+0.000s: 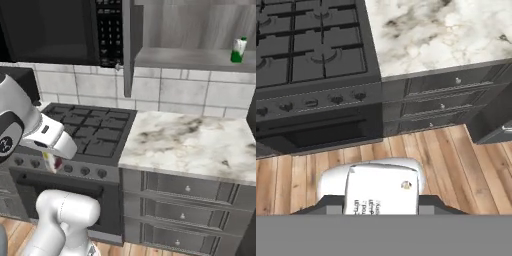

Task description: Sort all alcoholic drinks to one cabinet, and non-alcoholic drinks to the other.

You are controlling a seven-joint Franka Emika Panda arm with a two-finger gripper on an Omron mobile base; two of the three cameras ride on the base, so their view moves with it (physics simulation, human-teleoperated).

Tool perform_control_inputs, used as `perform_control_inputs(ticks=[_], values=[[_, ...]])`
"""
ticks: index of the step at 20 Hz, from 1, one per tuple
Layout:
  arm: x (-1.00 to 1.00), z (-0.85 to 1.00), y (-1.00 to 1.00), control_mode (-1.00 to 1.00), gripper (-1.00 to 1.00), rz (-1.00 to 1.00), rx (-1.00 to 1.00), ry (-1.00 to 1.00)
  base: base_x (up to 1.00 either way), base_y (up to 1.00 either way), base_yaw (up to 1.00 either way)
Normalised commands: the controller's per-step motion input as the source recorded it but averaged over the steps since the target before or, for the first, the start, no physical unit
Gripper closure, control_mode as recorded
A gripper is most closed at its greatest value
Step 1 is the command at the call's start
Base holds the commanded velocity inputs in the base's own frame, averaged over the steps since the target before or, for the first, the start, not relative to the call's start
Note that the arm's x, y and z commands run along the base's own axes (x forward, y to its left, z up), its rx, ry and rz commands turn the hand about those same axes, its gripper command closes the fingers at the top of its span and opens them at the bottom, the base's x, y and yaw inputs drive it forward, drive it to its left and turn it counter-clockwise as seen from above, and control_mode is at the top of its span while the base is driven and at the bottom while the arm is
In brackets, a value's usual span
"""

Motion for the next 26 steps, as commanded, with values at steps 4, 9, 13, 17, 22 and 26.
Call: perform_control_inputs(ticks=[4, 9, 13, 17, 22, 26], values=[[0.0, 0.0, 0.0, 1.0, 1.0, 0.0, 0.0, 0.0, 0.03, -1.0, 0.0], [0.0, 0.0, 0.0, 1.0, 1.0, 0.0, 0.0, 0.0, 0.35, -0.8, 0.07], [0.0, 0.0, 0.0, 1.0, 1.0, 0.0, 0.0, 0.0, 0.58, -0.44, 0.17], [0.0, 0.0, 0.0, 1.0, 1.0, 0.0, 0.0, 0.0, 0.76, -0.25, 0.24], [0.0, 0.0, 0.0, 1.0, 1.0, 0.0, 0.0, 0.0, 0.84, -0.41, 0.21], [0.0, 0.0, 0.0, 1.0, 1.0, 0.0, 0.0, 0.0, 0.99, -0.2, 0.05]])
